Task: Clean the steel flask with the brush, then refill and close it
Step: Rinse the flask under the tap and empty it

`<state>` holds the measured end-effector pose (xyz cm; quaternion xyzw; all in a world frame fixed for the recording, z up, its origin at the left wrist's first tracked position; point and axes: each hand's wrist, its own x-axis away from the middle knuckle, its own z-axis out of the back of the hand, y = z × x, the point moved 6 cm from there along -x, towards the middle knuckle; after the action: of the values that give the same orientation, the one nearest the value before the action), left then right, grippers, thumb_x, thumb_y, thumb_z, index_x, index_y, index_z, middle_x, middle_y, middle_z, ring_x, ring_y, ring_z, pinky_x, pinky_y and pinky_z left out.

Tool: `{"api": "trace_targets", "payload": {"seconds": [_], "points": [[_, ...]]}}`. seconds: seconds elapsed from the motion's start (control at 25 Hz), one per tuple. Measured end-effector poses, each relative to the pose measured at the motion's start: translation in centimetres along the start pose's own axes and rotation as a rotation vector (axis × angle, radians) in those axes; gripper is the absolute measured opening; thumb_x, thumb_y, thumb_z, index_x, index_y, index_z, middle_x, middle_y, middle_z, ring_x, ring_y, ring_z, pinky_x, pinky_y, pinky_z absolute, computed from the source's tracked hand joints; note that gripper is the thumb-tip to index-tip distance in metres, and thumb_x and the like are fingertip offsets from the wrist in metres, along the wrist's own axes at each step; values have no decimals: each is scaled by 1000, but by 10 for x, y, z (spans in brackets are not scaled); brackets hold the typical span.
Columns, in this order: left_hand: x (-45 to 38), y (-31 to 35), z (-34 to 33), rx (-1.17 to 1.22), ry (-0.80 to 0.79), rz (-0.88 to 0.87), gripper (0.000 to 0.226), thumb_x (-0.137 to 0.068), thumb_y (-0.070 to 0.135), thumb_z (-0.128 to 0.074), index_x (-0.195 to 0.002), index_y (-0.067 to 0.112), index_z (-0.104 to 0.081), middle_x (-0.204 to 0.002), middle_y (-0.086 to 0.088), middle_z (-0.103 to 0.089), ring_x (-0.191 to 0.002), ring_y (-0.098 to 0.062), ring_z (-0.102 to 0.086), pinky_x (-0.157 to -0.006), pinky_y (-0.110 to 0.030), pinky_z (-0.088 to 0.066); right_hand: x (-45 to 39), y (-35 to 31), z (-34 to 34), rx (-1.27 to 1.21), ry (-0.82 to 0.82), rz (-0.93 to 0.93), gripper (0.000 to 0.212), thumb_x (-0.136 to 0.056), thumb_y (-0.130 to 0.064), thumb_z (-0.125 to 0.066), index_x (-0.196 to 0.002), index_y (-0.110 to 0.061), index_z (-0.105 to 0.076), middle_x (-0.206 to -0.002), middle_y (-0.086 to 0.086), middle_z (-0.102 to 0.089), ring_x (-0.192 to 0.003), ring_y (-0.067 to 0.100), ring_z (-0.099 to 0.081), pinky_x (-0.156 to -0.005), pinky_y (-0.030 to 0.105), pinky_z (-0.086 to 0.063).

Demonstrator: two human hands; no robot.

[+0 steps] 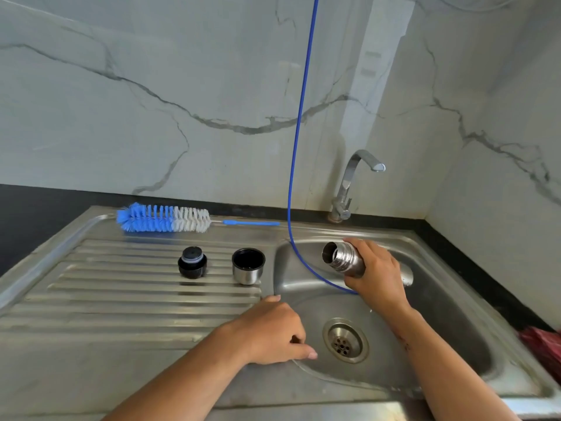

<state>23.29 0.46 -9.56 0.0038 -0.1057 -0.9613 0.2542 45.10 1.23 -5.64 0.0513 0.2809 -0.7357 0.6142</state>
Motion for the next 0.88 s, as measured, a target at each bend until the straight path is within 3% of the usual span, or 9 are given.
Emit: {"api": "trace_targets", "payload": {"seconds": [0.28,0.48,0.88], "points": [[-1,2,0,-16,-11,-23,57,-99,57,-55,-58,17,-48,-58,4,-51,-58,-12,-45,-119,-40,-26,-6,-4,-5,153,57,122,82,-69,-14,-84,-141,-35,-52,-128,-5,-59,-124,26,-51,-122,58,-21],[-5,1,-2,-59,17,-32,57,-99,58,-54,-64,13,-55,-66,-2,-61,-66,-18,-52,-113,-42,-34,-7,-9,-7,267,92,215,79,-71,-10,-83,-141,-34,-55,-130,-3,-59,-128,26,-49,-124,62,-10],[-10,-3,-6,-80,65,-63,61,-96,60,-57,-56,15,-46,-56,-1,-51,-54,-11,-44,-105,-40,-41,-6,-17,-10,316,158,301,75,-69,-3,-79,-136,-31,-60,-127,0,-59,-130,28,-49,-121,66,-8]]}}
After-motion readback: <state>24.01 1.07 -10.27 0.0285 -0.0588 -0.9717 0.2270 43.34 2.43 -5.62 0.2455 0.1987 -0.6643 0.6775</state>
